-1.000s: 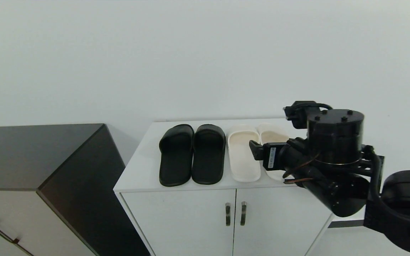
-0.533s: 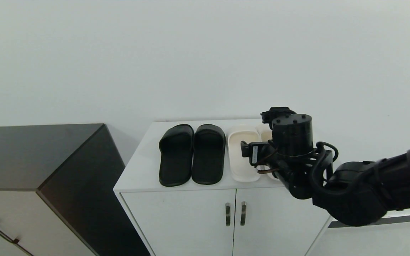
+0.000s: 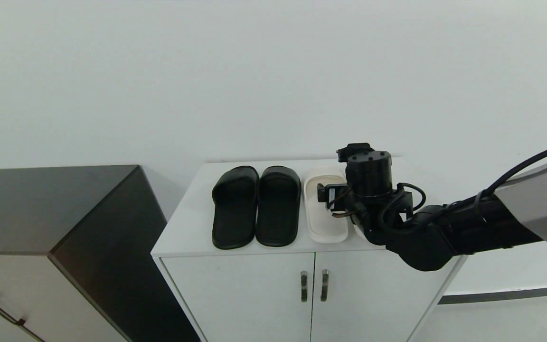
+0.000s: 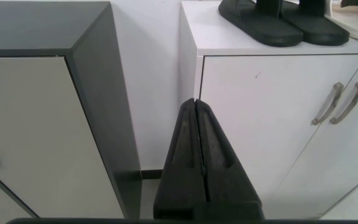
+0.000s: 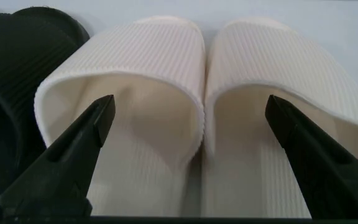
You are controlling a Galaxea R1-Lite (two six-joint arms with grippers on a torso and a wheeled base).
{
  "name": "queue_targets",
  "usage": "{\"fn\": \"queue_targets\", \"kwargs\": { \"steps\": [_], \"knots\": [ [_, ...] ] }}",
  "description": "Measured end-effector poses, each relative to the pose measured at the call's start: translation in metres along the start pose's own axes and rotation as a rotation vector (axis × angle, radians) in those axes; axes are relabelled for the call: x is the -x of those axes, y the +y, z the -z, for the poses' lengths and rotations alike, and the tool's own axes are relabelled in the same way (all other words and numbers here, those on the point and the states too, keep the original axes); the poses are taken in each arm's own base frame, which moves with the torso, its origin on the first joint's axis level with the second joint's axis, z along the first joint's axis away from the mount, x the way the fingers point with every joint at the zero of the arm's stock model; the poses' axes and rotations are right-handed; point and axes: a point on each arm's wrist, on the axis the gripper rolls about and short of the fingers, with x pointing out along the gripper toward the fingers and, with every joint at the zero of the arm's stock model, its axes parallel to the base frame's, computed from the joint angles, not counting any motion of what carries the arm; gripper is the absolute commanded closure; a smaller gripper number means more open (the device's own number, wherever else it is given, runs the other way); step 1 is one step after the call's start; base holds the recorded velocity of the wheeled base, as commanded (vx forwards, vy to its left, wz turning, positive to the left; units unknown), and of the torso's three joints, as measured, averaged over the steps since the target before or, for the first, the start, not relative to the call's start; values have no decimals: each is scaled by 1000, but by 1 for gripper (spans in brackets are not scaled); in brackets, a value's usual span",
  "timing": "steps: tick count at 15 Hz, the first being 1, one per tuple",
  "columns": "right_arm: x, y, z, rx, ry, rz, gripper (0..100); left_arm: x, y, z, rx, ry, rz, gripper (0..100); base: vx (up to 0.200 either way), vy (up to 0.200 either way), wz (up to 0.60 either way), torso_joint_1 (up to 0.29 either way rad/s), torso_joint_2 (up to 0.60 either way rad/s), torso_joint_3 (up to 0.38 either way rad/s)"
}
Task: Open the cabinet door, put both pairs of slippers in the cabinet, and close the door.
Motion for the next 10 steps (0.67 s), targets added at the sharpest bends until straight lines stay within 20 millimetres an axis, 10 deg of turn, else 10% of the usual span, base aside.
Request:
{"fn": "queue_targets", "kwargs": {
  "steps": [3,4,10],
  "knots": [
    [-10,-3,-1,-4,-7,5,0,0,0,0,1,0,0,100,0,0,0,0,0,0],
    [-14,-4,-2,0,-9,8,100,0,0,0,1,0,0,100,0,0,0,0,0,0],
    [-22,-8,-1,48,-10,9,100,0,0,0,2,0,0,100,0,0,0,0,0,0]
  ]
}}
